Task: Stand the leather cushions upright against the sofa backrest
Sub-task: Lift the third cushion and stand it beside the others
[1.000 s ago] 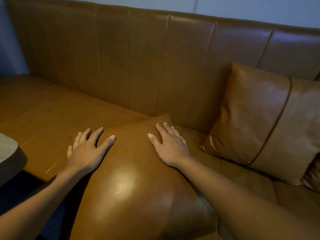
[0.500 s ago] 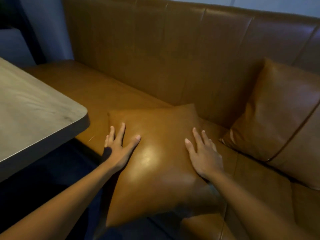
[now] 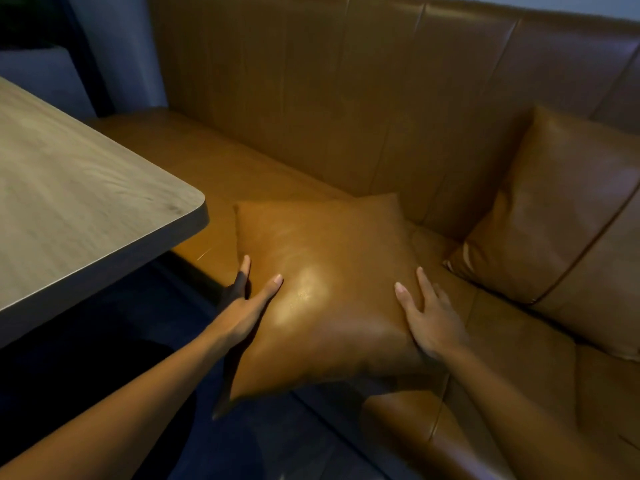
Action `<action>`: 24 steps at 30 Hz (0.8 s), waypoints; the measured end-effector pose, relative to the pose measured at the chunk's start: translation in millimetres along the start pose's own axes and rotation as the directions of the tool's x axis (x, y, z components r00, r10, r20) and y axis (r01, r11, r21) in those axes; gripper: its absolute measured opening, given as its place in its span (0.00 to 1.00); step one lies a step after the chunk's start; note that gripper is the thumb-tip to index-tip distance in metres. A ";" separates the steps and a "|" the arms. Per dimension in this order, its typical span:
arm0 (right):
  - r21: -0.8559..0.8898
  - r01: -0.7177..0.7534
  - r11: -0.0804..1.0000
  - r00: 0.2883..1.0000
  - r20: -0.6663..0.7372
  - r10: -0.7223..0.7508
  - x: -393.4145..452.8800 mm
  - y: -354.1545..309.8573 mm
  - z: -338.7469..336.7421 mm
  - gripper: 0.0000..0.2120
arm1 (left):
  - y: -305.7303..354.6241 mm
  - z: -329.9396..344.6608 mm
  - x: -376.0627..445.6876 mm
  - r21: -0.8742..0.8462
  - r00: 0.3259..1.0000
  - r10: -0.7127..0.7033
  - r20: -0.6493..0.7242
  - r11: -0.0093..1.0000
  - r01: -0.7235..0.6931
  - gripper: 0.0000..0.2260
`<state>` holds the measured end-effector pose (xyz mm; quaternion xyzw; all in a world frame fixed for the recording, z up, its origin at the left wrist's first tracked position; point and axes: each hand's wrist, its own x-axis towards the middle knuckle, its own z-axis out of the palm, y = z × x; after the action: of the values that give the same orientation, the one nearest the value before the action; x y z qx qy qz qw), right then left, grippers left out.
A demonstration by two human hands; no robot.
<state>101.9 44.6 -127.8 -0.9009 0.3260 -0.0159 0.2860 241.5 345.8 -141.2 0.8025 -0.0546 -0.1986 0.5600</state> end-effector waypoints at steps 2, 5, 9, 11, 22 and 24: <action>0.052 -0.037 0.998 0.999 0.028 0.035 -3.6 4.8 -3.2 0.46 | 1.0 -1.2 -2.1 -0.008 1.000 0.014 -0.005 1.000 -0.014 0.49; 0.115 -0.079 0.990 0.995 0.061 0.073 -6.1 4.1 -12.9 0.46 | 14.0 -3.8 0.2 0.004 0.998 0.054 -0.020 0.999 -0.054 0.49; 0.133 -0.082 0.988 0.996 -0.010 0.084 -5.8 -4.2 -40.0 0.45 | 56.8 -11.3 11.2 -0.076 0.982 0.187 -0.013 0.979 -0.187 0.35; 0.132 -0.067 0.989 0.995 -0.061 0.075 -4.0 -9.8 -62.1 0.42 | 87.3 -13.4 15.4 -0.135 0.960 0.277 -0.033 0.951 -0.279 0.24; 0.050 0.042 0.998 0.973 -0.229 -0.029 -0.8 -43.9 -193.8 0.32 | 199.2 13.9 18.3 -0.741 0.894 0.448 -0.020 0.594 -0.313 0.28; 0.055 0.133 0.990 0.941 -0.321 -0.109 -3.0 -43.2 -196.4 0.34 | 201.2 24.5 26.6 -0.700 0.901 0.413 -0.128 0.606 -0.378 0.20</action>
<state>82.4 -25.8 59.5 -0.8934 0.3109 -0.1904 0.2626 283.7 242.3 29.9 0.4867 -0.1626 -0.0939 0.8531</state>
